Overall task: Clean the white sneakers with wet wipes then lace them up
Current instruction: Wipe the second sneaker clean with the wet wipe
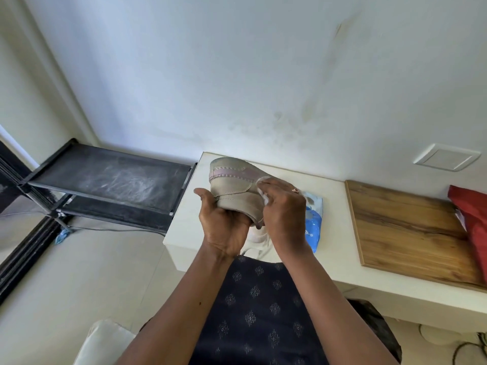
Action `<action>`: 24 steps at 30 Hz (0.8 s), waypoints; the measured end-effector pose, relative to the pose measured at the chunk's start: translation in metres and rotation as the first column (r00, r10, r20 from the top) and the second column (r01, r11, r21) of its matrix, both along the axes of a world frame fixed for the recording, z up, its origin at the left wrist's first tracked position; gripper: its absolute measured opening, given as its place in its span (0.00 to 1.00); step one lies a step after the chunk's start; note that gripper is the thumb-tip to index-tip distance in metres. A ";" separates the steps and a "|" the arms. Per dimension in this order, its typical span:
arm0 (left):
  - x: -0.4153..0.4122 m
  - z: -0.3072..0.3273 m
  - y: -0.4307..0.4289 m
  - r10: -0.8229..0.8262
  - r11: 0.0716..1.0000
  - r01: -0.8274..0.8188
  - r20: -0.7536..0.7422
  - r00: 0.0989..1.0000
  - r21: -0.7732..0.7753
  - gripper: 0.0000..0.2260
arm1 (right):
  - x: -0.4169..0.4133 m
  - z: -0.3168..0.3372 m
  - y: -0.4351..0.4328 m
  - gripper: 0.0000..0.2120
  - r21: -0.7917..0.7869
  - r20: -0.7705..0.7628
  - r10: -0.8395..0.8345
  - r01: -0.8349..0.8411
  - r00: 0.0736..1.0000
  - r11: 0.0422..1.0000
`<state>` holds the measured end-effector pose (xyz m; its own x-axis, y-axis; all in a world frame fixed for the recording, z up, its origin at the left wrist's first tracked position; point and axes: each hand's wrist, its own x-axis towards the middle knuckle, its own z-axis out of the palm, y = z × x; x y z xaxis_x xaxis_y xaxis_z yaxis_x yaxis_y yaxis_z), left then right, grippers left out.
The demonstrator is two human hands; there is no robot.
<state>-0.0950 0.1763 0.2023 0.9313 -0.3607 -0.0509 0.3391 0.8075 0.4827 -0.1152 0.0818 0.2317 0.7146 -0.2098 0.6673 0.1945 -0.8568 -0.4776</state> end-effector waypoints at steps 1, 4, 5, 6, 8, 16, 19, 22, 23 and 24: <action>0.000 0.000 0.000 0.004 1.000 -0.004 -0.002 1.000 0.018 0.39 | 0.001 0.001 0.003 0.16 0.030 -0.010 -0.014 0.015 1.000 0.999; -0.001 0.003 -0.003 0.026 1.000 -0.026 -0.029 0.999 0.008 0.37 | -0.002 0.002 0.022 0.16 0.031 -0.039 -0.050 0.051 0.998 0.998; -0.002 0.005 -0.004 0.026 1.000 -0.026 -0.026 0.999 0.010 0.38 | -0.003 0.002 0.027 0.14 0.021 -0.038 -0.059 0.059 0.998 0.998; -0.004 0.006 -0.004 0.017 1.000 -0.016 -0.025 1.000 0.014 0.38 | -0.004 0.001 0.032 0.12 0.014 -0.027 -0.063 0.063 0.998 0.998; -0.006 0.007 -0.004 -0.005 0.999 0.005 -0.010 1.000 0.035 0.35 | -0.005 -0.001 0.036 0.11 0.004 0.019 -0.058 0.058 0.998 0.998; -0.006 0.012 -0.006 -0.078 0.997 0.079 -0.057 0.995 0.026 0.28 | -0.006 -0.007 0.033 0.12 -0.070 0.152 0.097 -0.087 0.984 0.994; -0.006 0.011 -0.008 -0.040 0.998 0.044 -0.099 0.994 0.037 0.30 | -0.008 -0.015 0.019 0.14 -0.114 0.114 0.091 -0.078 0.989 0.990; -0.008 0.007 -0.008 -0.010 0.999 0.014 -0.121 0.993 0.040 0.33 | -0.014 -0.020 0.003 0.17 -0.204 0.086 0.103 -0.084 0.991 0.975; -0.008 0.007 -0.007 -0.015 0.999 0.019 -0.127 0.992 0.034 0.34 | -0.015 -0.021 -0.001 0.17 -0.233 0.078 0.102 -0.081 0.992 0.969; -0.008 0.006 -0.007 -0.014 0.999 0.019 -0.135 0.991 0.039 0.35 | -0.015 -0.022 -0.004 0.16 -0.253 0.073 0.094 -0.073 0.993 0.965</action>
<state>-0.1027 0.1696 0.2083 0.9089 -0.3711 -0.1904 0.4164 0.7820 0.4638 -0.1306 0.0779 0.2098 0.6621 0.0290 0.7489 0.3002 -0.9258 -0.2296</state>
